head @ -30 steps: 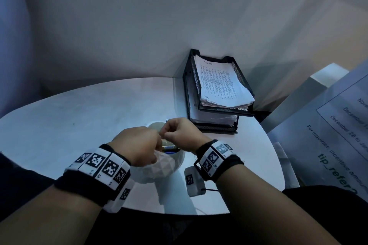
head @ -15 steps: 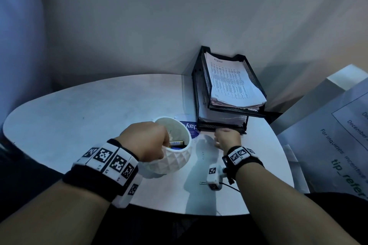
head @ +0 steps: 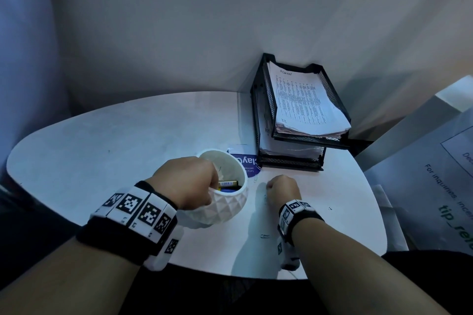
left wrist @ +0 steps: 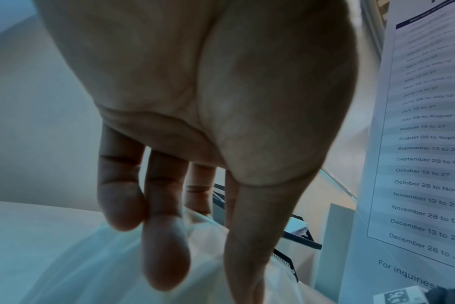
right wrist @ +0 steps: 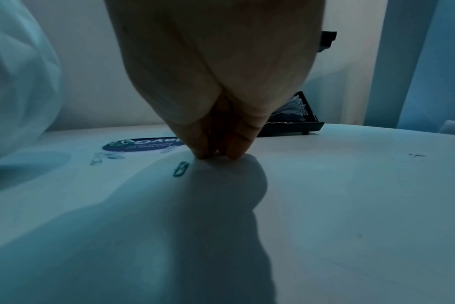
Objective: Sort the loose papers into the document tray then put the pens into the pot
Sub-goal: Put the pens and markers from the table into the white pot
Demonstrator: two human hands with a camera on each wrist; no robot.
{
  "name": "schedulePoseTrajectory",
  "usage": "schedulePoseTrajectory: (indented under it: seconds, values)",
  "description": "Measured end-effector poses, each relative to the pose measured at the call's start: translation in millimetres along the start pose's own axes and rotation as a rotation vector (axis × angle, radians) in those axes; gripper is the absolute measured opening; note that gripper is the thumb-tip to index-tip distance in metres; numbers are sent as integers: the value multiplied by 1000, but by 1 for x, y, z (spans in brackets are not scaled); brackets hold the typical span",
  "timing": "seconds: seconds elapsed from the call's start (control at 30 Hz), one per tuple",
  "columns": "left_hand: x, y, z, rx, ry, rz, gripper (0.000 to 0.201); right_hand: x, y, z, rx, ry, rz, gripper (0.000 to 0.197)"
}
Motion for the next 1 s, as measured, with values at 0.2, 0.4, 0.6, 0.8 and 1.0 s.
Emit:
schedulePoseTrajectory:
  seconds: [0.2,0.4,0.6,0.8,1.0]
  values:
    - [1,1,1,8,-1,4,28,7,-1,8,-178,28,-93,16]
    - [6,-1,5,16,15,-13,30,16,8,4,-162,-60,-70,18]
    - [7,-2,5,22,44,-18,29,26,24,7,-300,43,-69,20]
    - [5,0,7,26,52,-18,30,27,21,7,-171,60,-31,14]
    - [5,1,6,30,51,-14,28,22,9,11,-120,-2,-112,26]
Point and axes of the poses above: each hand's wrist, its own x-axis away from the middle knuckle, its own z-axis out of the back of the hand, y = z × x, the point moved 1 cm from there along -x, towards the middle knuckle, and after that the axes turned 14 degrees about -x, right-handed, at the moved point
